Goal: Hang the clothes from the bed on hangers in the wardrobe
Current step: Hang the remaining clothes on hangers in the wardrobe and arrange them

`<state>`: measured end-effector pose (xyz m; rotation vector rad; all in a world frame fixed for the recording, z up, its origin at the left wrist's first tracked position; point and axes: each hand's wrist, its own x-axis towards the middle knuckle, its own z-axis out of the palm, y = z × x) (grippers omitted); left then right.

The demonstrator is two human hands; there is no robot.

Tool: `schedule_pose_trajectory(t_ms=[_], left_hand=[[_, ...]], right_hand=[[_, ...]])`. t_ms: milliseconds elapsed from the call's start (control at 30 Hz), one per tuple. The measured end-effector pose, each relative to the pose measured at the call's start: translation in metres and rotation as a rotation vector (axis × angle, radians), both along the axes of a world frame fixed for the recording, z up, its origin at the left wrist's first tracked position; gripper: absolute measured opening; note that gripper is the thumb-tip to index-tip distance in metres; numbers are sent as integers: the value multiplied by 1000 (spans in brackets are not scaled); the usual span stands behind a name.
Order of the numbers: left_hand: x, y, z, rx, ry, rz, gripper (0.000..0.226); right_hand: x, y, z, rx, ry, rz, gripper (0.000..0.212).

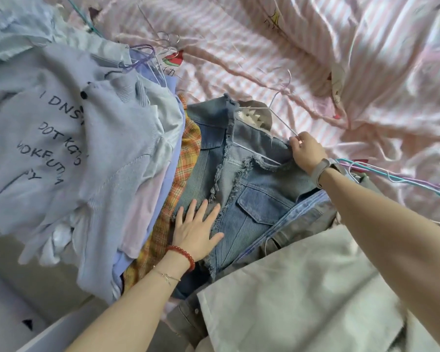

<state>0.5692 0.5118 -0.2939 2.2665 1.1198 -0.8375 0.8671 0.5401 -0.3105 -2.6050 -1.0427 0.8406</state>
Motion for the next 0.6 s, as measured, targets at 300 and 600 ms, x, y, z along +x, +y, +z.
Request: schedule_pose_trajectory(t_ms=[300, 600], left_hand=[[34, 82, 50, 227, -512, 386, 42], [75, 187, 55, 210, -152, -93, 45]], right_hand=[[-32, -52, 24, 476, -161, 20, 26], [-37, -71, 28, 573, -179, -14, 30]])
